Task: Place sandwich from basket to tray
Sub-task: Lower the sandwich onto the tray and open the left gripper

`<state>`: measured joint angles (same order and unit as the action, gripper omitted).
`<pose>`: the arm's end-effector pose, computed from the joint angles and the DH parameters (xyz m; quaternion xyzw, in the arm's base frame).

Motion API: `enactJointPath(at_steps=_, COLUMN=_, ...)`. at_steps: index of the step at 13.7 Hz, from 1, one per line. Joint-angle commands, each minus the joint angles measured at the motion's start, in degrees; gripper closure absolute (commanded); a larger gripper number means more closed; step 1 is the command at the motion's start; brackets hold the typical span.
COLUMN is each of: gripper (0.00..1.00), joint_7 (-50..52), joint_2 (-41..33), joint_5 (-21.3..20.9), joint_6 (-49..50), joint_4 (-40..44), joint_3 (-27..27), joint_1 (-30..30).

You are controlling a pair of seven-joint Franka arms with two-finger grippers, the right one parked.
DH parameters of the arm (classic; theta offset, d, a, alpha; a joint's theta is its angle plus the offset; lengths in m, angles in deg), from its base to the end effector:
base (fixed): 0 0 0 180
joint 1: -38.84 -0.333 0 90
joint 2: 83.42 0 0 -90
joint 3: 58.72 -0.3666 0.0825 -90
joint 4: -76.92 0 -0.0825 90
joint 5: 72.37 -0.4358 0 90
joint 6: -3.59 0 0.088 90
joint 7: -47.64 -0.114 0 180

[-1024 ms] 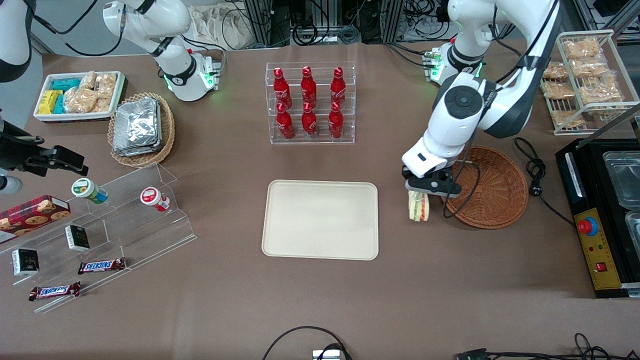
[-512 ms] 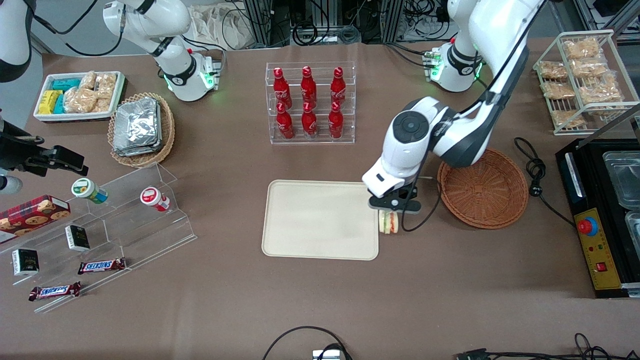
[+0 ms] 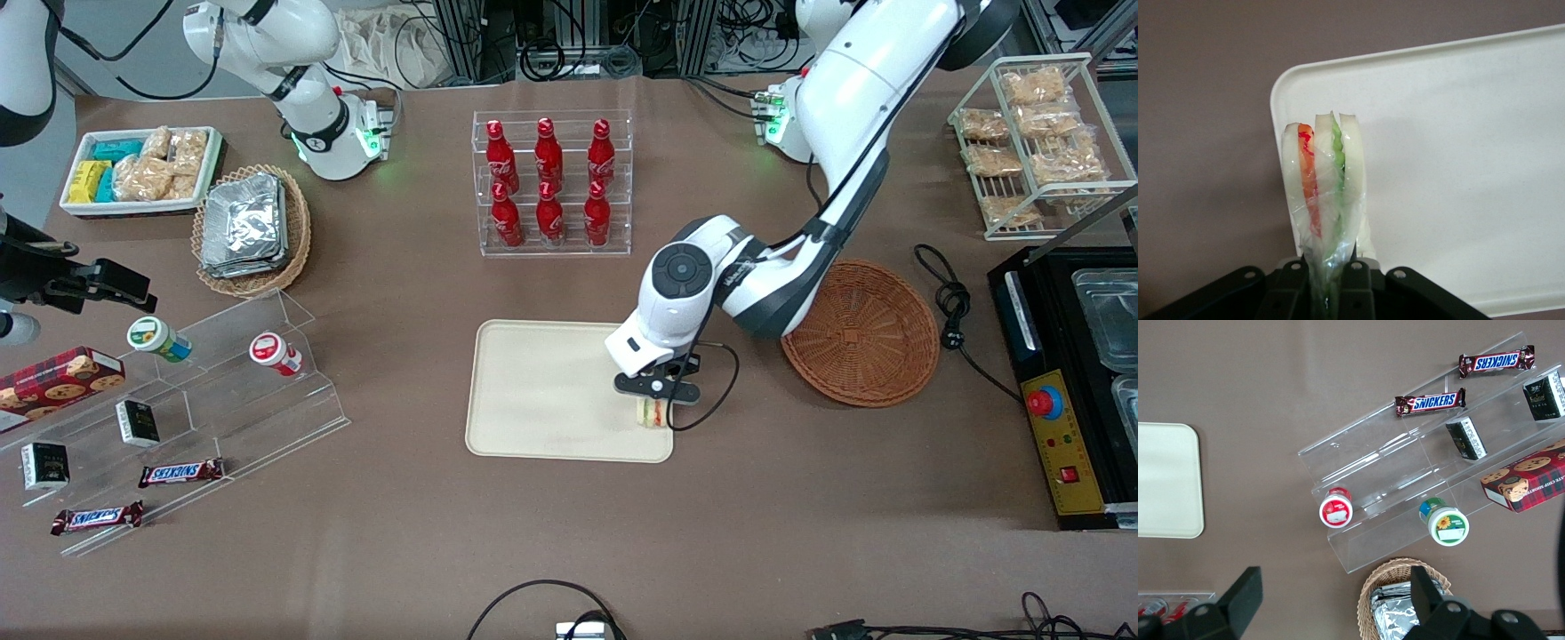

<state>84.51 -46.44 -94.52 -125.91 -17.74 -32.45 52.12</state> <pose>0.6184 -0.4355 0.2707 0.9945 -0.1011 0.0281 0.0007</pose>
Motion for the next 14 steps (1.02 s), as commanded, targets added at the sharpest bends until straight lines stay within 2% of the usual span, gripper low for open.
enactJointPath(at_steps=1, gripper=0.95, joint_7=2.6, joint_2=3.9, joint_5=-3.3, joint_6=2.0, joint_4=4.3, joint_3=-0.3, joint_1=1.7)
enactJointPath(at_steps=7, gripper=0.89, joint_7=2.3, joint_2=6.7, joint_5=-3.7, joint_6=1.8, joint_4=5.7, joint_3=-0.3, joint_1=2.4)
enactJointPath(at_steps=9, gripper=0.82, joint_7=2.3, joint_2=6.8, joint_5=-3.7, joint_6=1.8, joint_4=5.7, joint_3=-0.3, joint_1=2.4)
enactJointPath(at_steps=10, gripper=0.68, joint_7=2.3, joint_2=6.8, joint_5=-3.7, joint_6=1.8, joint_4=5.7, joint_3=-0.3, joint_1=2.4)
enactJointPath(at_steps=13, gripper=0.0, joint_7=3.5, joint_2=6.9, joint_5=-3.7, joint_6=1.7, joint_4=5.7, joint_3=-0.3, joint_1=3.1)
enactJointPath(at_steps=14, gripper=0.0, joint_7=3.9, joint_2=6.8, joint_5=-3.7, joint_6=1.7, joint_4=5.7, joint_3=-0.4, joint_1=3.2)
